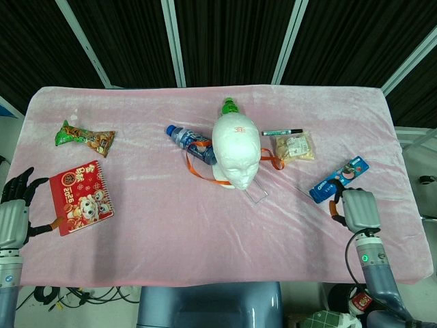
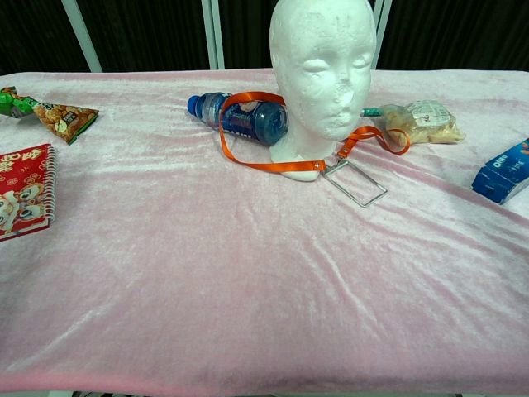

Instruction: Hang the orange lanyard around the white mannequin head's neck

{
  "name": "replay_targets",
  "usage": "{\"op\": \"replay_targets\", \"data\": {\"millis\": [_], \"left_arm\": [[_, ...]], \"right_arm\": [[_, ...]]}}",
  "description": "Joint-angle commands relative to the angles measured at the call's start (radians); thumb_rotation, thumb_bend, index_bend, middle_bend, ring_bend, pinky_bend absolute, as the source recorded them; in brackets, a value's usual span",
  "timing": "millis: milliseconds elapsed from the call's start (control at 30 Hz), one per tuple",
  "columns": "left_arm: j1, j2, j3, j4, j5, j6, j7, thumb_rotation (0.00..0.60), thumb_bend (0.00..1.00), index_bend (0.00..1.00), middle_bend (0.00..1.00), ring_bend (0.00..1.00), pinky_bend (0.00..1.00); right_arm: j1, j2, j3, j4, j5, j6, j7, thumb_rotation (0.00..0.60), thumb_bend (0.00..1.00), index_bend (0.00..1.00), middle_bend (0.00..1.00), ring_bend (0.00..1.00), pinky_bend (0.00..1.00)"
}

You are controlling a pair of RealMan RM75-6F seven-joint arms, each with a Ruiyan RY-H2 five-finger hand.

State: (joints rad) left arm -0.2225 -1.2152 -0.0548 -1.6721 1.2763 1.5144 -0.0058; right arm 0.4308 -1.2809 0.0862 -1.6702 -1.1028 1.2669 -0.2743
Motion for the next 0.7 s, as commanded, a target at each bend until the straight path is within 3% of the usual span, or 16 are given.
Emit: {"op": "replay_targets", "data": {"millis": [33, 367, 700], "left_arm": [[0.021, -0.002, 0.015, 0.012, 0.026, -0.007, -0.042, 0.6, 0.1, 0.21, 0.02, 0.0, 0.0], [0.038, -0.052, 0.028, 0.074, 0.068, -0.025, -0.019, 0.6, 0.1, 0.21, 0.02, 0.0, 0.0], [0.05, -0.067, 0.007, 0.084, 0.08, -0.024, -0.012, 0.6, 0.1, 0.21, 0.02, 0.0, 0.0]], "right_arm": [[0.031, -0.065, 0.004, -0.011, 0.002, -0.035, -0.064, 0.6, 0.51, 0.3, 0.67, 0.65, 0.6], [0.156, -0.194, 0.065, -0.014, 0.184, -0.18, -0.244, 0.6, 0.53, 0.27, 0.73, 0.7, 0.62], [0.224, -0.286, 0.081, 0.037, 0.298, -0.202, -0.343, 0.6, 0.53, 0.26, 0.73, 0.7, 0.62]]}}
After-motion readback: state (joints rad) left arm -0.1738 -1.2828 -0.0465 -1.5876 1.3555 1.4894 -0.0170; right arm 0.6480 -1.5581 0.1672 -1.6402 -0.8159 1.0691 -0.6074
